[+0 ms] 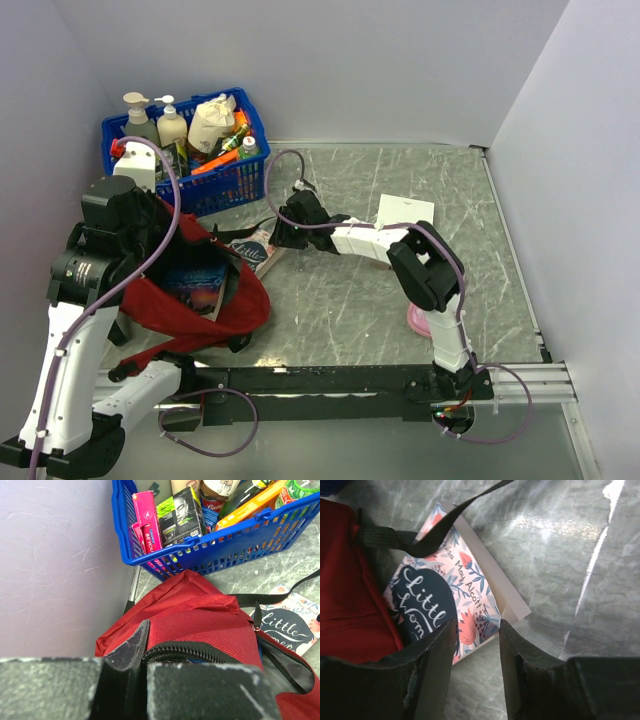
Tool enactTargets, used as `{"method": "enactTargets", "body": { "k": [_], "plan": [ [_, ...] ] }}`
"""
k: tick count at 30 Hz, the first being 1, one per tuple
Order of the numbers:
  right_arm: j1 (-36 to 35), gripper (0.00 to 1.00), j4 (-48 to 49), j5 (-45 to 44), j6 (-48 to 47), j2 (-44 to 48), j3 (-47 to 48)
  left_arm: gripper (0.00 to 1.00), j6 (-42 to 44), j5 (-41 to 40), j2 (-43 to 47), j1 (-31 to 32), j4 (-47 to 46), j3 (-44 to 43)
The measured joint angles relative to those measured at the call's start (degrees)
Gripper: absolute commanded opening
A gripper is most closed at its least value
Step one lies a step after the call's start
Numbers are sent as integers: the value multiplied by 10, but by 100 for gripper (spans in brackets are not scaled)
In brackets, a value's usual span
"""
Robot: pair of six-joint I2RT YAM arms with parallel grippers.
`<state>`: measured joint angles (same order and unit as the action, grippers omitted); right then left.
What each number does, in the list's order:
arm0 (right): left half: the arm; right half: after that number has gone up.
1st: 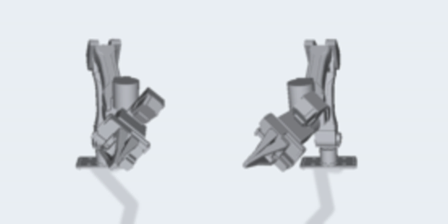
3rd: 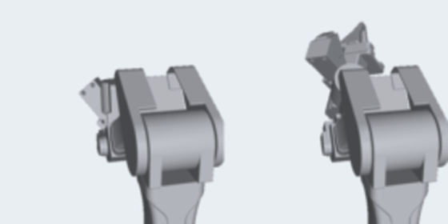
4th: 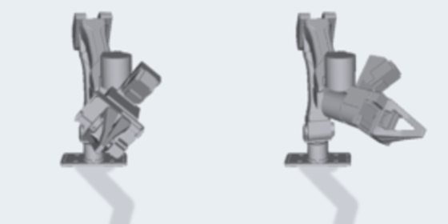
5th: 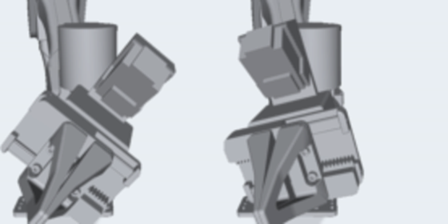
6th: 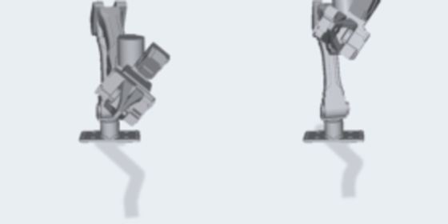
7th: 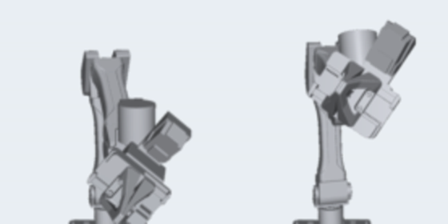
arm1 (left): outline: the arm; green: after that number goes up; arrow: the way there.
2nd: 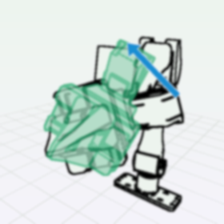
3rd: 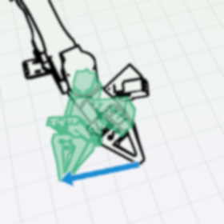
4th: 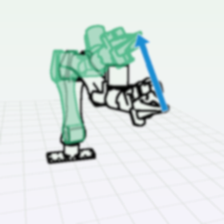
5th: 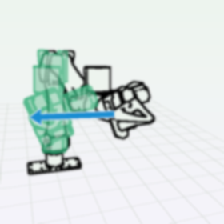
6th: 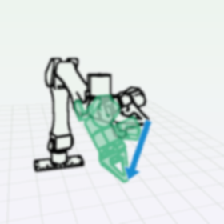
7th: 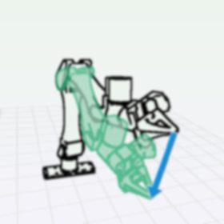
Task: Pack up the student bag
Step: Pick up the book from the center of the board.
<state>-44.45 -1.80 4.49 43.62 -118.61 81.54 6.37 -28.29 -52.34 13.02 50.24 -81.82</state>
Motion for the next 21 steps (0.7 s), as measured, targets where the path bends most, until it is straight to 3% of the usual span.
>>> {"method": "enactTargets", "body": {
  "k": [10,14,15,17,21],
  "plan": [
    [-1,43,23,16,11,0,0,1,0,1,1,0,-4,5],
    [-2,26,22,16,15,0,0,1,0,3,1,0,-7,6],
    [-2,15,22,16,16,0,1,1,0,3,1,0,-7,6],
    [-2,4,22,11,17,-2,1,1,0,5,1,-1,-7,6],
    [-2,0,22,2,25,-3,0,1,0,6,1,-1,-7,6]
  ]
}}
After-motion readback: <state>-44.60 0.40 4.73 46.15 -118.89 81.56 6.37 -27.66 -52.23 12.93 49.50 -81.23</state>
